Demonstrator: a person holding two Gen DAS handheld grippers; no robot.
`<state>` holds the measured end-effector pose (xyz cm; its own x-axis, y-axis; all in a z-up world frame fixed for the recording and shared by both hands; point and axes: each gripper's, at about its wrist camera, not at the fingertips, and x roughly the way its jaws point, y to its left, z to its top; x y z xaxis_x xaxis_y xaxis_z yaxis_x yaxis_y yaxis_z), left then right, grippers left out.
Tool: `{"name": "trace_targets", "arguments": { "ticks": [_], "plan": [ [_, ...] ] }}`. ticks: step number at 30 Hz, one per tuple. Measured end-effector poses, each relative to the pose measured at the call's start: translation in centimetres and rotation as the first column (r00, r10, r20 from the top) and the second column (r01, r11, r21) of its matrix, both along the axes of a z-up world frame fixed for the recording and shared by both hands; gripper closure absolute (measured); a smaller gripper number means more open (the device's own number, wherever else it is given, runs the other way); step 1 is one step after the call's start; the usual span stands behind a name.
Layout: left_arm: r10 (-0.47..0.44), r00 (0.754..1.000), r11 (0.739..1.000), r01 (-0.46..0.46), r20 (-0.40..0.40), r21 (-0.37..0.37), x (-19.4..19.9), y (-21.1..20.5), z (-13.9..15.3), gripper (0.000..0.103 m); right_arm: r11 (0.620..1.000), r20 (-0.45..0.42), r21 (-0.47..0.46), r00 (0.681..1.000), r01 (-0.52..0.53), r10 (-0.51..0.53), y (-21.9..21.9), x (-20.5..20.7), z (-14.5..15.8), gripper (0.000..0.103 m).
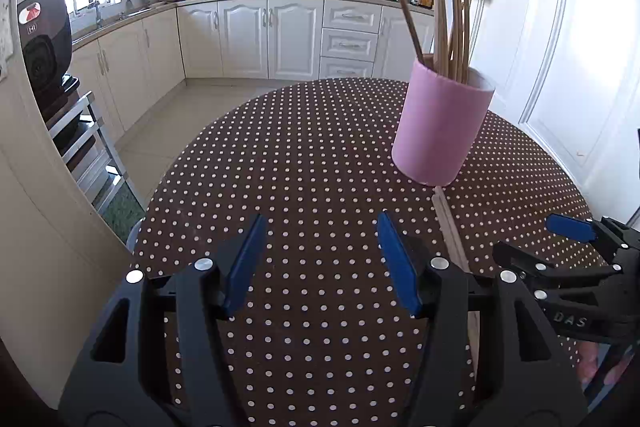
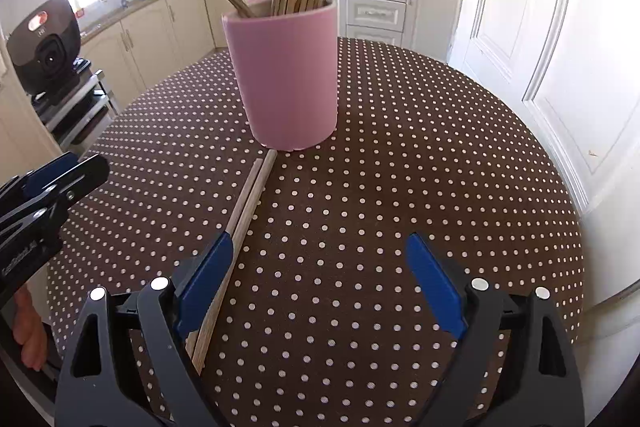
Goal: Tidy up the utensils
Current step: 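Move the left tool back to the last chopsticks while the right tool returns there, then close the right tool on a loose chopstick while the left tool grasps the last one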
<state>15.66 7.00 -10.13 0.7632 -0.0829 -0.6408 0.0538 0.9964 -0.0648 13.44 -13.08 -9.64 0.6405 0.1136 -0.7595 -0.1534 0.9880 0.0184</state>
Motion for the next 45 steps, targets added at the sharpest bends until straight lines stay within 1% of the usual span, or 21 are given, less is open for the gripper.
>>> {"name": "trace_targets", "arguments": {
  "ticks": [4, 10, 14, 19, 20, 21, 23, 24, 25, 27, 28, 29, 31, 33, 39, 42, 45],
  "plan": [
    [-0.020, 1.000, 0.999, 0.020, -0.019, -0.025, 0.1, 0.1, -0.7, 0.044, 1.000, -0.018, -0.028, 1.000, -0.002, 0.001, 0.9, 0.5, -0.9, 0.018],
    [-0.053, 0.998, 0.998, 0.052, -0.038, -0.032, 0.5, -0.1, -1.5, 0.044, 0.999, -0.034, -0.054, 0.999, 0.004, -0.006, 1.7, 1.2, -1.6, 0.018],
    [-0.071, 0.996, 0.997, 0.070, -0.047, -0.041, 0.8, -0.1, -1.8, 0.044, 0.999, -0.031, -0.052, 0.999, 0.008, -0.010, 2.2, 1.6, -1.8, 0.018],
    [-0.084, 0.994, 0.995, 0.080, -0.067, -0.057, 1.5, -0.1, -2.1, 0.044, 0.997, -0.014, -0.077, 1.000, 0.006, -0.007, 3.0, 1.8, -1.8, 0.019],
    [-0.087, 0.994, 0.995, 0.082, -0.073, -0.061, 1.6, -0.1, -2.2, 0.044, 0.997, -0.018, -0.078, 1.000, -0.005, 0.004, 3.2, 1.8, -1.9, 0.026],
    [-0.087, 0.993, 0.995, 0.082, -0.076, -0.064, 1.7, -0.1, -2.3, 0.044, 0.998, -0.020, -0.067, 1.000, -0.018, 0.016, 3.2, 1.7, -2.0, 0.038],
    [-0.088, 0.993, 0.994, 0.083, -0.078, -0.068, 1.7, 0.0, -2.3, 0.044, 0.998, -0.033, -0.060, 0.999, -0.035, 0.033, 3.9, 1.7, -2.2, 0.051],
    [-0.088, 0.993, 0.994, 0.083, -0.079, -0.069, 1.7, 0.1, -2.3, 0.044, 0.997, -0.023, -0.066, 0.999, -0.049, 0.047, 4.3, 1.5, -2.2, 0.060],
    [-0.088, 0.993, 0.994, 0.082, -0.080, -0.068, 1.7, 0.1, -2.3, 0.044, 0.996, -0.021, -0.066, 0.998, -0.063, 0.062, 4.5, 1.4, -2.1, 0.065],
    [-0.090, 0.992, 0.994, 0.084, -0.084, -0.067, 1.7, 0.1, -2.3, 0.044, 0.994, -0.023, -0.061, 0.995, -0.095, 0.094, 5.0, 1.2, -2.1, 0.086],
    [-0.092, 0.992, 0.994, 0.086, -0.088, -0.068, 1.7, 0.1, -2.3, 0.044, 0.992, -0.022, -0.067, 0.994, -0.104, 0.103, 5.2, 1.1, -2.1, 0.091],
    [-0.093, 0.991, 0.994, 0.087, -0.091, -0.070, 1.6, 0.1, -2.4, 0.044, 0.991, -0.019, -0.074, 0.993, -0.115, 0.114, 5.5, 1.0, -2.1, 0.093],
    [-0.103, 0.990, 0.993, 0.096, -0.099, -0.074, 1.4, -0.2, -2.5, 0.044, 0.989, -0.011, -0.079, 0.992, -0.124, 0.124, 5.7, 0.8, -2.2, 0.096],
    [-0.120, 0.987, 0.991, 0.112, -0.106, -0.076, 1.1, -0.7, -2.5, 0.044, 0.990, -0.017, -0.066, 0.992, -0.124, 0.123, 5.4, 0.7, -2.2, 0.098],
    [-0.164, 0.976, 0.984, 0.152, -0.142, -0.090, 0.8, -2.8, -2.6, 0.044, 0.994, -0.018, -0.043, 0.995, -0.098, 0.097, 3.3, -0.1, -2.1, 0.099],
    [-0.183, 0.970, 0.981, 0.168, -0.162, -0.101, 0.9, -4.0, -2.6, 0.044, 0.998, -0.017, -0.028, 0.998, -0.064, 0.063, 1.7, -0.4, -2.0, 0.098],
    [-0.174, 0.966, 0.982, 0.156, -0.192, -0.106, 1.2, -5.0, -2.9, 0.044, 1.000, -0.019, -0.003, 0.999, -0.031, 0.031, 0.5, -0.5, -1.9, 0.098]
  ]
}}
